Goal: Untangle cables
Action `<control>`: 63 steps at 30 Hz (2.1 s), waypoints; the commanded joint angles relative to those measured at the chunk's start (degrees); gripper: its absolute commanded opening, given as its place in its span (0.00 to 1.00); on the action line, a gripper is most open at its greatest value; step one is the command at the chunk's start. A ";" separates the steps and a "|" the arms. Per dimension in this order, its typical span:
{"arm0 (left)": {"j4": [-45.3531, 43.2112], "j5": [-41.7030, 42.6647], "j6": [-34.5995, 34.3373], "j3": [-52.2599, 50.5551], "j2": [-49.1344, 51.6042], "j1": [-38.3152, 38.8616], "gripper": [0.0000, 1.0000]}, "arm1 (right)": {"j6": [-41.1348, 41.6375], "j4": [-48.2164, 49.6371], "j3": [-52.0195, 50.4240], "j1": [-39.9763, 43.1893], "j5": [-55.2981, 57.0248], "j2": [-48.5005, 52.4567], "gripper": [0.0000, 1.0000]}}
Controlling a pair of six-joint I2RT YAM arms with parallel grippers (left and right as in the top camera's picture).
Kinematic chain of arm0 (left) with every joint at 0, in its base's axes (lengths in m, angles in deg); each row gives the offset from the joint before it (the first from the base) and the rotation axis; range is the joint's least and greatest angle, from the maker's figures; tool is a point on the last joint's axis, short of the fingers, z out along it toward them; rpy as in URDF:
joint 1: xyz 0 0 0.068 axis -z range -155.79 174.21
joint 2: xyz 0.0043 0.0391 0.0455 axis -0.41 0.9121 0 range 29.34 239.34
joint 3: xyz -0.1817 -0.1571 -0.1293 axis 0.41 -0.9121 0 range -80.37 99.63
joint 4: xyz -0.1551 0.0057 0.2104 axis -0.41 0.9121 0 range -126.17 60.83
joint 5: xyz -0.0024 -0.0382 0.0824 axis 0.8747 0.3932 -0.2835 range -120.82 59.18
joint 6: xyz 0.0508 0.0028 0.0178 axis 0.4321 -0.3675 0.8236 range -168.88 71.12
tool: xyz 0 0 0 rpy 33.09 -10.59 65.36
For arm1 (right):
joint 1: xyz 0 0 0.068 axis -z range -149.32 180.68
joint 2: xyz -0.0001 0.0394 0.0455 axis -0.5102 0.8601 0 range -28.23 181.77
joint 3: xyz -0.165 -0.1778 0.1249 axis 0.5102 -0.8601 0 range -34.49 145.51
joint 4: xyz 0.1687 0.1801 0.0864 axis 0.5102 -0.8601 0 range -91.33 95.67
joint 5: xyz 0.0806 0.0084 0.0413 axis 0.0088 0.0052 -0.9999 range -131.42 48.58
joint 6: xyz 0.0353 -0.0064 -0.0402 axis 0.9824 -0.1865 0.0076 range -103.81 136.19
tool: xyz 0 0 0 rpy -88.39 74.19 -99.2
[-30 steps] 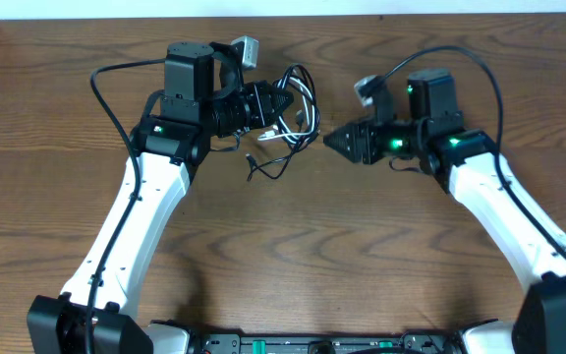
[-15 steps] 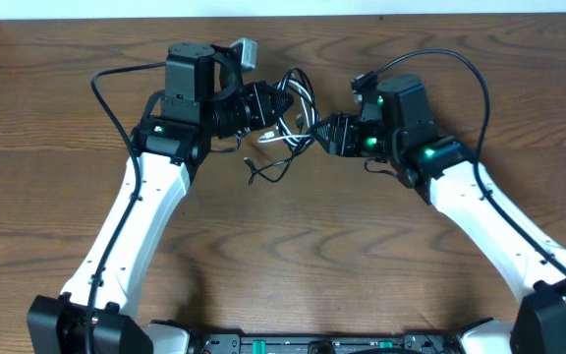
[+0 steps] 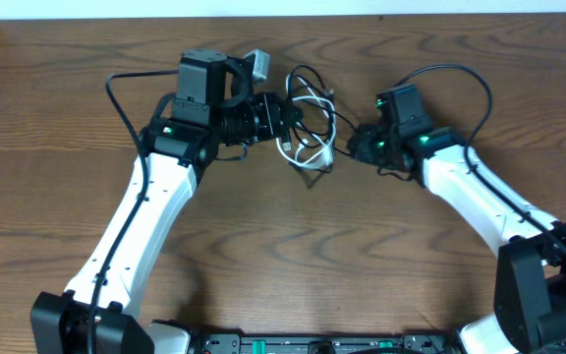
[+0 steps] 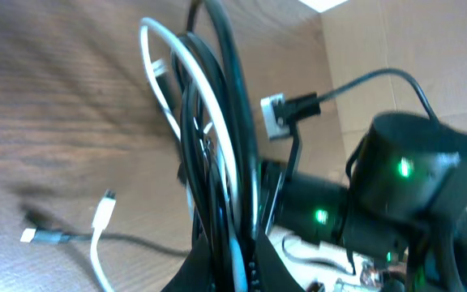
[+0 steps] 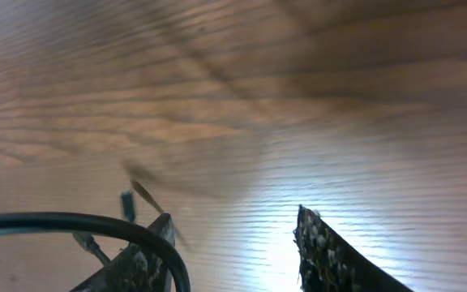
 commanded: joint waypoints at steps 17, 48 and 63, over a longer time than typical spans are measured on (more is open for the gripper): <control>-0.85 0.74 3.37 0.57 -0.61 -0.90 0.07 | -11.82 -8.87 -0.09 30.93 -4.79 0.92 0.44; -1.01 1.01 4.39 0.57 -0.61 -0.83 0.07 | -11.85 15.26 -0.07 6.75 -42.75 0.83 0.60; 0.24 1.01 4.37 0.57 -0.61 -0.81 0.08 | 1.70 27.87 -0.07 -4.98 -20.90 1.07 0.55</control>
